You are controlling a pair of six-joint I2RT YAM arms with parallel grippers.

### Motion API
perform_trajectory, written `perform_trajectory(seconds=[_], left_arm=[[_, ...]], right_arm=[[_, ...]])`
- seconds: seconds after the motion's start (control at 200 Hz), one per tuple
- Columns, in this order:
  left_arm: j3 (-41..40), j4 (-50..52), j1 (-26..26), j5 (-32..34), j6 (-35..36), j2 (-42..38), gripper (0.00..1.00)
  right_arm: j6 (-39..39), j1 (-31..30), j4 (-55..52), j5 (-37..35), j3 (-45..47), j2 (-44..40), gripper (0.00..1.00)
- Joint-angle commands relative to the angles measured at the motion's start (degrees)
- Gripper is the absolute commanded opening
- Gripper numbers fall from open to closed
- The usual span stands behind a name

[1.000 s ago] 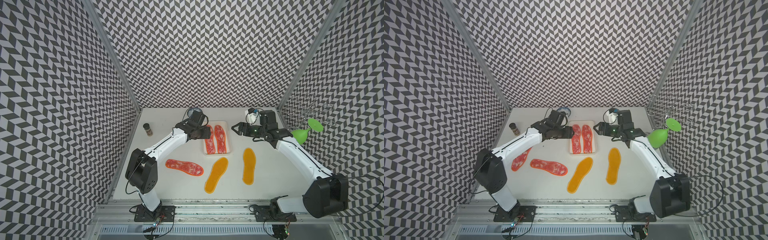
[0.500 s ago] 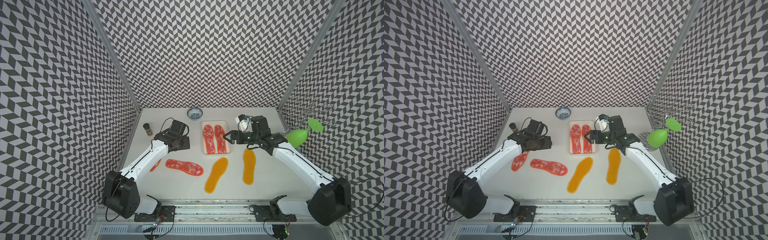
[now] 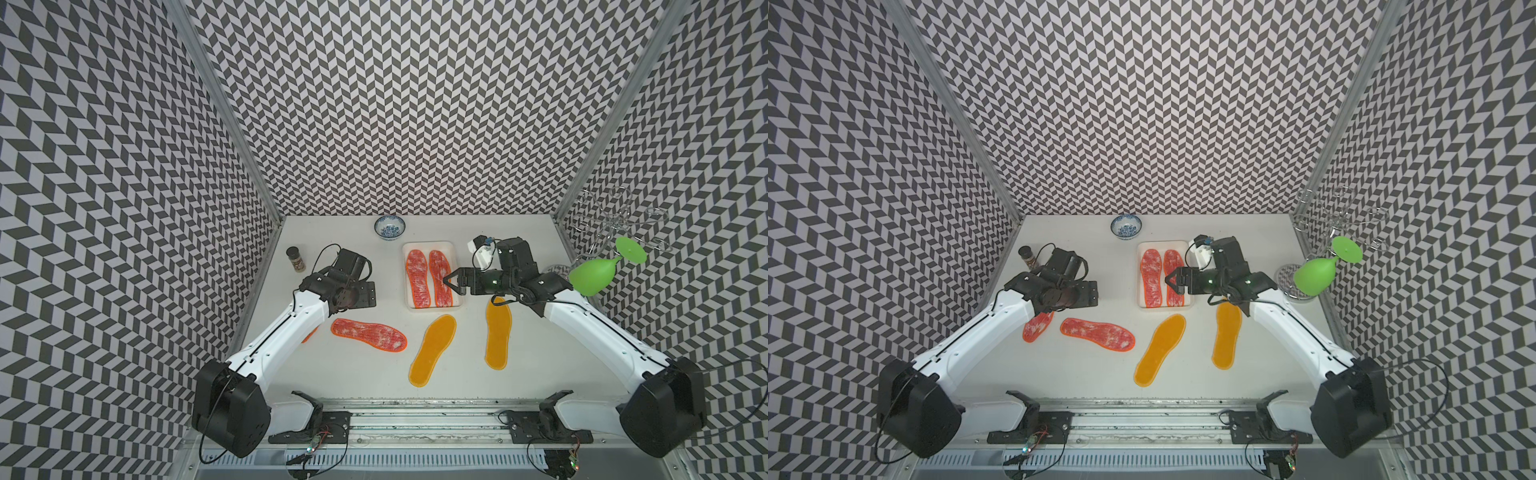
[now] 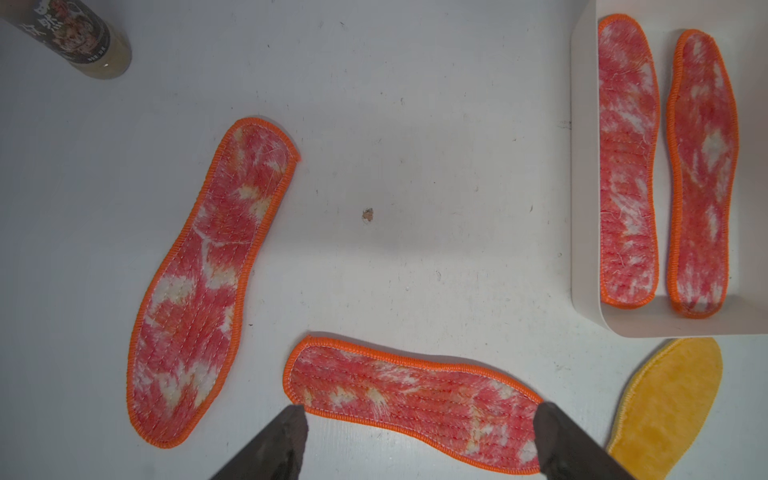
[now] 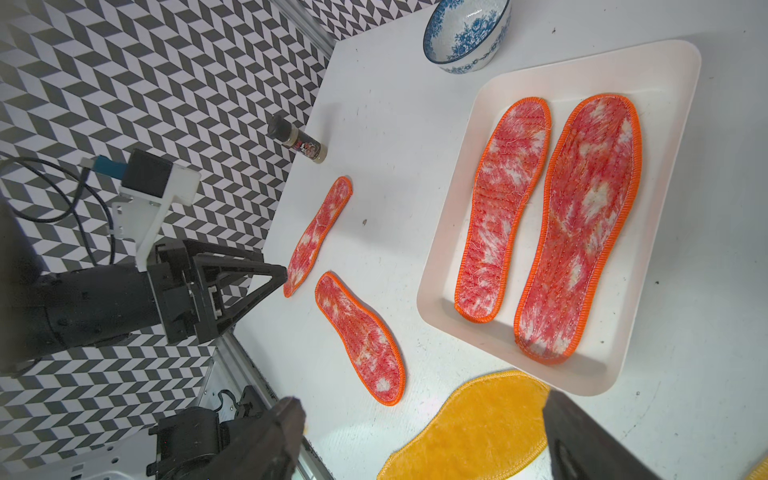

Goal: Put the insoles into the storage box
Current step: Pick up the insole from the center of the board.

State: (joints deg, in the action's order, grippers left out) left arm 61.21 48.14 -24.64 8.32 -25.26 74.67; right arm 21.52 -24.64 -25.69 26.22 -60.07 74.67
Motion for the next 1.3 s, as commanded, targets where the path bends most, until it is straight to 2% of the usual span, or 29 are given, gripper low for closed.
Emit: perform_trajectory(seconds=[0.0,0.195,0.325,0.381,0.406,0.471,0.591,0.816,1.077,1.292], left_arm=[[1.5,2.3,0.8,1.7,2.1,-1.3,0.98],[3.0,2.5,1.4,0.1,9.0,-2.2,1.00],[3.1,1.7,1.3,-8.4,18.9,-1.9,1.00],[3.6,1.8,1.1,-14.4,25.4,-1.7,0.99],[4.1,2.2,1.0,-15.2,27.8,-1.3,0.98],[4.8,2.9,0.4,-14.6,31.8,0.1,0.96],[2.2,2.5,-4.0,-11.9,37.2,1.8,0.94],[-6.2,-3.7,-4.1,-10.3,44.7,3.8,0.91],[-9.1,-10.9,-3.0,-9.4,49.1,9.4,0.89],[-6.1,-11.5,-2.5,-7.2,50.6,15.9,0.87]], right_arm=[[0.1,-0.3,0.9,-1.2,0.3,-1.8,0.92],[-0.3,-0.3,0.4,-1.2,0.2,-1.8,0.92],[-1.1,-0.4,-0.2,-1.2,0.1,-1.7,0.93],[-1.6,-0.4,-0.5,-1.1,-0.1,-1.5,0.93],[-1.7,-0.4,-0.7,-1.2,-0.2,-1.4,0.93],[-1.9,-0.4,-0.9,-1.5,-0.2,-1.5,0.93],[-2.1,-0.4,-1.5,-1.5,-0.6,-1.4,0.93],[-2.7,-0.4,-2.1,-1.1,-0.6,-1.0,0.93],[-3.2,-0.4,-2.6,-0.4,0.5,-1.5,0.93],[-3.5,-0.4,-2.7,-0.2,1.0,-1.5,0.93]])
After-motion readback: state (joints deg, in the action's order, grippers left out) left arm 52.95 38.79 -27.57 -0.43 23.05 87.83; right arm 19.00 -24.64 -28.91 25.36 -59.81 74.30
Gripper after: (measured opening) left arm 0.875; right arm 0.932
